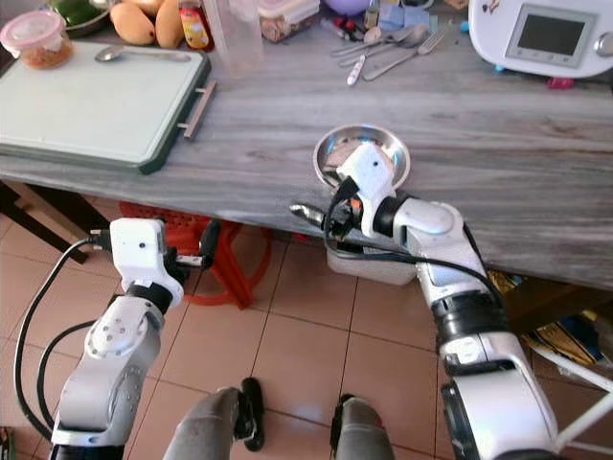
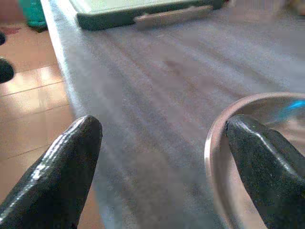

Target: Setting the table

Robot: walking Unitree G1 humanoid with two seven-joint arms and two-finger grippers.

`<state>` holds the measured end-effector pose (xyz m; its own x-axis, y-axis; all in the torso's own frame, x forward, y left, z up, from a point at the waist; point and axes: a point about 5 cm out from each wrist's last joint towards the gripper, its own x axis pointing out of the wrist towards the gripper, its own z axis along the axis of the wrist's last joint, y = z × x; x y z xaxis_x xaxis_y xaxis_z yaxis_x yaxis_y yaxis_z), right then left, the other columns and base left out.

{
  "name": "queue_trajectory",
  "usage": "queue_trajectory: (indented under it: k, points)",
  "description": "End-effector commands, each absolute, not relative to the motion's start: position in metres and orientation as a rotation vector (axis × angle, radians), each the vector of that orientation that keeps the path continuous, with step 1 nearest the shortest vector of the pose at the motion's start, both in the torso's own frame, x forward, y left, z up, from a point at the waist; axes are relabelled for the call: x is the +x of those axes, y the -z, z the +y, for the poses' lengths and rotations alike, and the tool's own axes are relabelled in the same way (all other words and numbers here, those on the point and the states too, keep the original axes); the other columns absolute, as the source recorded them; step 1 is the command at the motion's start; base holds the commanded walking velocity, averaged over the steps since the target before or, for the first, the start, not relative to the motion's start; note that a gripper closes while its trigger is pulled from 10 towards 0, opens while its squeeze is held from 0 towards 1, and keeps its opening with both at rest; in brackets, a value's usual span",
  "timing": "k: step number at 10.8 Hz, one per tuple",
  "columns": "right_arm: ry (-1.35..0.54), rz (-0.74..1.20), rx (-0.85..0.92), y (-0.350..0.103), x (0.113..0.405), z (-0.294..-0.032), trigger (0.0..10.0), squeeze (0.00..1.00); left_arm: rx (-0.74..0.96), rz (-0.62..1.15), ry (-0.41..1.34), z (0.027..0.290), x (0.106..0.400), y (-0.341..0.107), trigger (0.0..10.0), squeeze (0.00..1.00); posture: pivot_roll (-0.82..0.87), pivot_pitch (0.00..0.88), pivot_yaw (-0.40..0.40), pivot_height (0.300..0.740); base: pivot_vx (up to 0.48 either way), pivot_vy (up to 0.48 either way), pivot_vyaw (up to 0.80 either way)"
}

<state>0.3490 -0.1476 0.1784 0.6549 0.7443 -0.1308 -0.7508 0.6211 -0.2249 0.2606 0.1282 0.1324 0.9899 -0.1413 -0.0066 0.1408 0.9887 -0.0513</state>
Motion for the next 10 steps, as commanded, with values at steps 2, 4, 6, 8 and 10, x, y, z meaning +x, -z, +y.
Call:
queue_trajectory:
  k: [2, 4, 6, 8, 10]
  points:
    - [-0.664, -0.201, -0.401, -0.205, 0.344, -0.152, 10.0, 0.00, -0.040, -0.041, 0.091, 0.132, 0.266, -0.141, 10.0, 0.00, 0.00, 0.187, 0.048, 0.740, 0.000, 0.000, 0.00]
    - [-0.606, -0.346, -0.442, -0.208, 0.325, -0.134, 10.0, 0.00, -0.020, -0.070, 0.057, 0.132, 0.275, -0.145, 10.0, 0.00, -0.03, 0.159, 0.041, 0.740, 0.000, 0.000, 0.00]
    - [-0.483, -0.367, -0.387, -0.193, 0.316, -0.133, 10.0, 0.00, -0.017, -0.096, 0.035, 0.132, 0.281, -0.149, 10.0, 0.00, -0.04, 0.135, 0.037, 0.740, 0.000, 0.000, 0.00]
    - [-0.406, -0.337, -0.358, -0.181, 0.313, -0.142, 10.0, 0.00, -0.013, -0.097, 0.022, 0.135, 0.285, -0.146, 10.0, 0.00, -0.04, 0.112, 0.045, 0.740, 0.000, 0.000, 0.00]
    - [-0.357, -0.291, -0.326, -0.167, 0.297, -0.146, 10.0, 0.00, 0.001, -0.113, 0.019, 0.137, 0.289, -0.149, 10.0, 0.00, -0.03, 0.105, 0.052, 0.740, 0.000, 0.000, 0.00]
